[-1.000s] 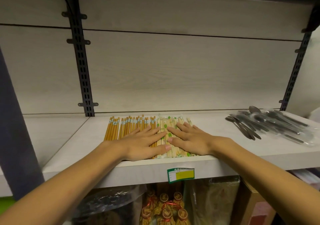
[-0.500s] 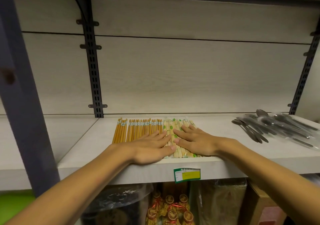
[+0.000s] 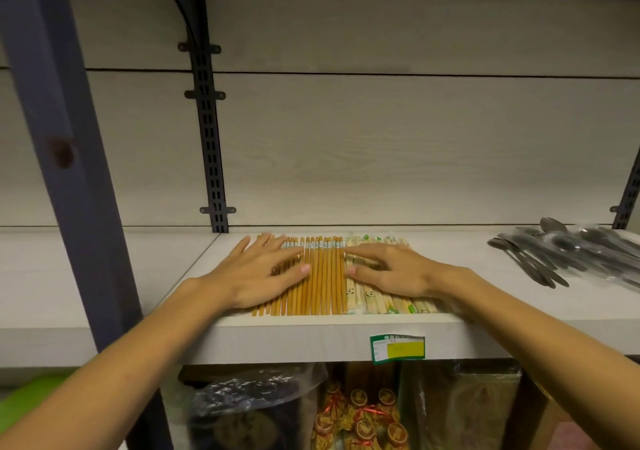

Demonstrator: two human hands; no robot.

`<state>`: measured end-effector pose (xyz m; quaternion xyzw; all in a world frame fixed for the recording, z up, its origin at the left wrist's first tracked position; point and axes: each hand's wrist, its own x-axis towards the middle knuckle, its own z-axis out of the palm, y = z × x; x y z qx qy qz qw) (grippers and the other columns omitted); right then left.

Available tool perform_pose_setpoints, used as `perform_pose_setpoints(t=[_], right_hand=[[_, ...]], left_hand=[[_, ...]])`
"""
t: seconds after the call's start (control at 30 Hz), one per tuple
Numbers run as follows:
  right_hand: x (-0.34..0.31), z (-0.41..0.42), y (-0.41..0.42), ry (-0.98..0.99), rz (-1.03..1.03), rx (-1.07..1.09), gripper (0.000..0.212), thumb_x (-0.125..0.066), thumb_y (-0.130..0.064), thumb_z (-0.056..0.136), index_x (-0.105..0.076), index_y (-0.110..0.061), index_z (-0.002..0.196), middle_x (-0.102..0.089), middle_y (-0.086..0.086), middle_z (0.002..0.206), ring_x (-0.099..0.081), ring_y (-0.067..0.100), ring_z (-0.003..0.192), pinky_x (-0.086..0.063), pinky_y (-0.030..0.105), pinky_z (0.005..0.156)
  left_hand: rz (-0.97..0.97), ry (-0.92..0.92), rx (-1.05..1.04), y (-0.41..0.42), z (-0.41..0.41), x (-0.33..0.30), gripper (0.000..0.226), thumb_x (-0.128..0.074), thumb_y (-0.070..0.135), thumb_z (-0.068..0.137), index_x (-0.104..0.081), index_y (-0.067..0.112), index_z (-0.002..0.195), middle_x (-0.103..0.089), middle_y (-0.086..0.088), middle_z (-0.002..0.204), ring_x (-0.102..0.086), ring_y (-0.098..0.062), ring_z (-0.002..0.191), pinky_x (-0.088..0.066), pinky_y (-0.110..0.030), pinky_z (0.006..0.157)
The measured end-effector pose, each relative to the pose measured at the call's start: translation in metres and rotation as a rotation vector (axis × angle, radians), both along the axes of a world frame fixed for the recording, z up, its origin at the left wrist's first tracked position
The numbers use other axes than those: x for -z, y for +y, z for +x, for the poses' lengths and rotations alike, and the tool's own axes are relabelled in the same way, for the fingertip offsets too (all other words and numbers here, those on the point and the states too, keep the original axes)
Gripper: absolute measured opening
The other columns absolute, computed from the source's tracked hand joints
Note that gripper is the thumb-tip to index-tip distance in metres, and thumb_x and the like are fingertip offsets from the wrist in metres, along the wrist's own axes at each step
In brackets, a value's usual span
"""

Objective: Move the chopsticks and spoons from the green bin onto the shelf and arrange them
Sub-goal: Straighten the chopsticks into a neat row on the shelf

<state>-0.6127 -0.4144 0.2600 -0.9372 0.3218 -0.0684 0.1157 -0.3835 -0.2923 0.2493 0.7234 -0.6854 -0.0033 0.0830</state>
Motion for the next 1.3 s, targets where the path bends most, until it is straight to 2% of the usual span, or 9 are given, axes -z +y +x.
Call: perform_pose_setpoints(t=[0.13,0.33,0.7,0.83,0.93,1.03,1.13,1.23,1.3], right_hand=[[0.003,0.019,-0.002,0.093,-0.055,-0.023,0.07,-0.023,-0.076,0.086,-0.015,-0.048,0.149,-0.013,-0.001,0.162,-0.013,0.026,0.148,-0.01,0.052,0.118],[0.011,0.029,0.002,0.253,-0.05,-0.038,0.061,-0.011,-0.07,0.091,-0.001,-0.051,0.148,0.008,-0.009,0.162,0.01,0.024,0.149,0.007,0.05,0.118],[0.016,0.029,-0.001,0.251,-0.053,-0.026,0.061,-0.008,-0.073,0.089,0.001,-0.054,0.146,0.01,-0.012,0.161,0.012,0.022,0.148,0.009,0.046,0.117],[0.018,0.029,-0.001,0.237,-0.052,-0.024,0.061,-0.009,-0.073,0.089,0.0,-0.054,0.146,0.009,-0.012,0.161,0.011,0.022,0.149,0.009,0.046,0.117],[0.017,0.028,-0.001,0.184,-0.045,-0.027,0.06,-0.015,-0.071,0.091,-0.008,-0.053,0.147,0.002,-0.011,0.162,0.006,0.022,0.149,0.005,0.046,0.117],[0.016,0.026,0.0,0.046,-0.037,-0.032,0.06,-0.028,-0.068,0.092,-0.023,-0.048,0.148,-0.013,-0.007,0.162,-0.008,0.022,0.149,-0.007,0.047,0.118],[0.013,0.023,0.002,-0.1,-0.037,-0.032,0.062,-0.035,-0.067,0.091,-0.033,-0.04,0.147,-0.029,-0.004,0.157,-0.025,0.02,0.144,-0.02,0.044,0.115],[0.003,0.017,0.007,-0.203,-0.111,-0.016,0.064,-0.038,-0.068,0.09,-0.041,-0.032,0.143,-0.047,-0.003,0.146,-0.044,0.018,0.132,-0.038,0.043,0.109],[-0.005,0.008,0.01,-0.277,-0.136,0.029,0.064,-0.039,-0.067,0.089,-0.045,-0.03,0.141,-0.052,-0.004,0.142,-0.048,0.016,0.129,-0.041,0.042,0.106]], left_hand=[[0.152,0.102,-0.102,-0.003,0.005,0.006,0.082,-0.007,0.083,0.076,-0.002,0.045,0.149,0.008,0.003,0.161,0.013,-0.019,0.147,0.004,-0.047,0.119],[0.194,0.143,-0.05,0.003,0.001,0.005,0.074,-0.019,0.068,0.091,0.004,0.032,0.152,0.013,0.008,0.16,0.018,-0.012,0.145,0.007,-0.036,0.117],[0.298,0.138,-0.033,0.016,-0.005,-0.001,0.079,-0.017,0.066,0.093,0.012,0.02,0.151,0.02,0.004,0.158,0.02,-0.011,0.144,0.007,-0.033,0.119],[0.233,0.145,-0.029,0.021,-0.009,-0.001,0.077,-0.018,0.064,0.094,0.004,0.019,0.152,0.011,0.002,0.16,0.011,-0.012,0.146,0.004,-0.029,0.117],[0.094,0.115,-0.025,0.021,-0.013,-0.004,0.07,-0.022,0.062,0.094,-0.03,0.018,0.149,-0.023,-0.002,0.158,-0.02,-0.017,0.145,-0.017,-0.03,0.115],[-0.004,0.043,-0.027,0.019,-0.013,-0.007,0.064,-0.026,0.064,0.092,-0.053,0.02,0.129,-0.051,0.0,0.137,-0.047,-0.017,0.123,-0.04,-0.034,0.098],[-0.091,-0.033,-0.035,0.014,-0.01,-0.006,0.065,-0.022,0.071,0.088,-0.059,0.027,0.119,-0.057,0.004,0.126,-0.052,-0.015,0.111,-0.046,-0.036,0.086],[-0.133,-0.063,-0.024,0.008,-0.011,-0.009,0.065,-0.021,0.071,0.088,-0.057,0.03,0.121,-0.056,0.003,0.129,-0.051,-0.016,0.114,-0.046,-0.037,0.088],[-0.147,-0.071,-0.009,0.006,-0.018,-0.014,0.064,-0.022,0.07,0.089,-0.051,0.03,0.13,-0.051,0.003,0.137,-0.047,-0.017,0.122,-0.042,-0.038,0.094]])
